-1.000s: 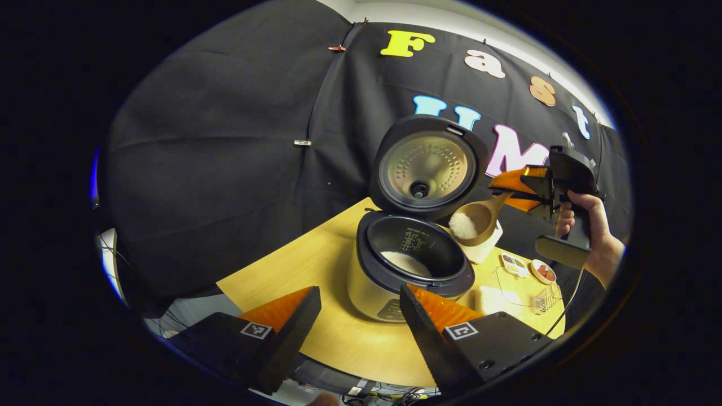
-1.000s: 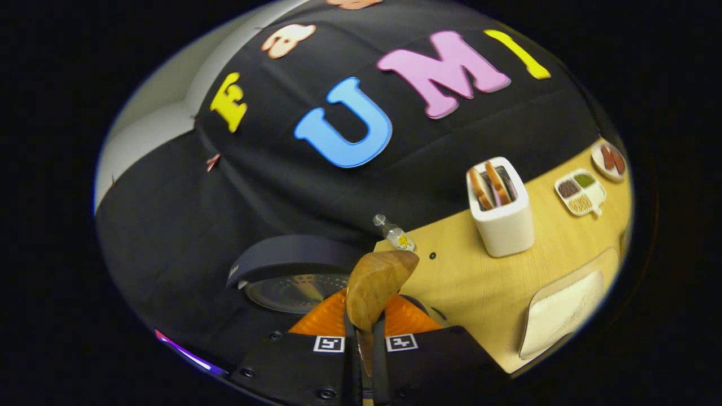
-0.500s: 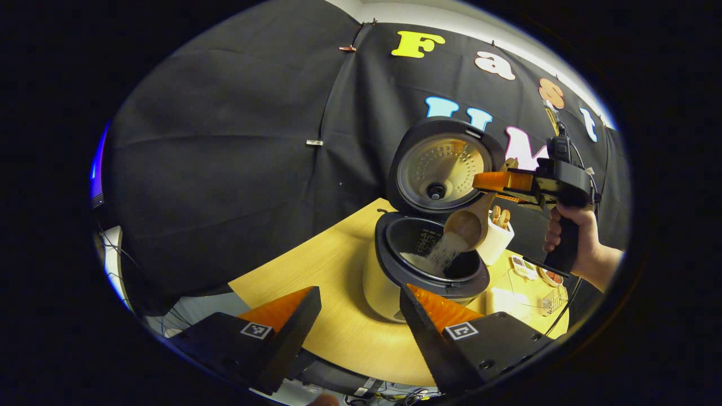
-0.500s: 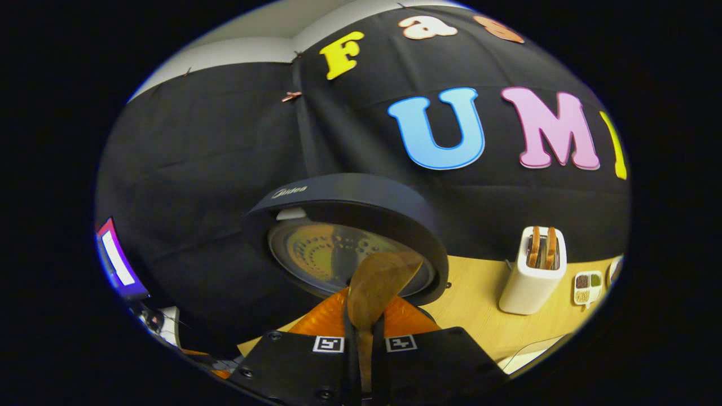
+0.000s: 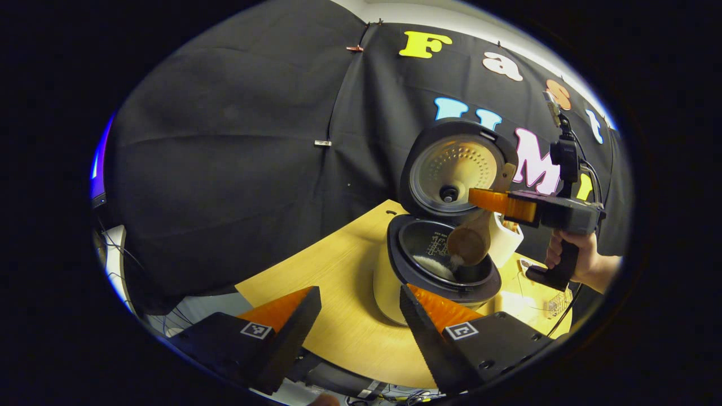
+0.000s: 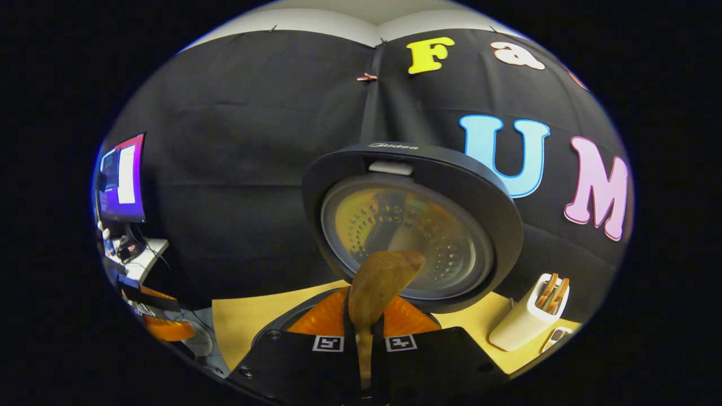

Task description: Close the left gripper, press the button to open the rice cooker; take a wooden spoon from the chopstick holder with the right hand, scoop a spoonful of rice and pour it into the rice cooker, then put the wooden spoon back into the chopstick holder.

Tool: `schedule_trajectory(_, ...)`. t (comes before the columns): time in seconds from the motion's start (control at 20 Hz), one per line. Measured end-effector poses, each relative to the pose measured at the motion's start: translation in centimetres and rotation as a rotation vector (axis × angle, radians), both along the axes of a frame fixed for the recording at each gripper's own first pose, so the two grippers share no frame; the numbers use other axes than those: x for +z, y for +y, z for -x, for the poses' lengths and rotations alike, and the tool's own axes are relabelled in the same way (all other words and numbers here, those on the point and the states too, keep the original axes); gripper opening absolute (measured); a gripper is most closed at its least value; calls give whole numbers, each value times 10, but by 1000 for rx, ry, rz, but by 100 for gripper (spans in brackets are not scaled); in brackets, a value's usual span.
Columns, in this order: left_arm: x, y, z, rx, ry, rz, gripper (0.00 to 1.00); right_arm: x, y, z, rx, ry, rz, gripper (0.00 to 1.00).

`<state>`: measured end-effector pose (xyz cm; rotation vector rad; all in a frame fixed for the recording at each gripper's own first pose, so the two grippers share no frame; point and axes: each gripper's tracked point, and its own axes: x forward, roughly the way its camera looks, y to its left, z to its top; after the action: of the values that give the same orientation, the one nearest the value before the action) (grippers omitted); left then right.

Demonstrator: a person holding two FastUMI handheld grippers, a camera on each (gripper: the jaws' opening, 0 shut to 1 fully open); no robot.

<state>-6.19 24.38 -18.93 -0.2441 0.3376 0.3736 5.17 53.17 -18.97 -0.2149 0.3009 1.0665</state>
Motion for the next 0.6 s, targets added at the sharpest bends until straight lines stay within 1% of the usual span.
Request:
schedule_trajectory(0.15, -1, -1, -1, -11, 4, -14, 95, -2, 5, 9, 50, -55, 19, 12)
schedule_trajectory(0.25, -1, -3, -2, -19, 9, -25, 95, -10, 3, 10, 43, -16, 29, 12)
schedule_trajectory(0.3, 0, -3, -3, -22, 9, -28, 92, -12, 0, 8, 20, 26, 16, 12)
schedule_trajectory(0.35, 2, -4, -2, -24, 6, -30, 95, -8, -4, 1, -17, 73, -6, 12)
schedule_trajectory(0.4, 4, -4, -3, -25, 3, -33, 92, -3, -8, -6, -59, 115, -32, 12)
schedule_trajectory(0.45, 5, -6, -3, -27, 2, -39, 92, 2, -14, -16, -101, 147, -61, 12)
schedule_trajectory(0.5, 7, -8, -4, -31, 1, -51, 95, 10, -20, -25, -141, 170, -93, 12)
schedule_trajectory(0.6, 10, -14, -7, -51, -2, -68, 95, 26, -37, -39, -221, 217, -156, 12)
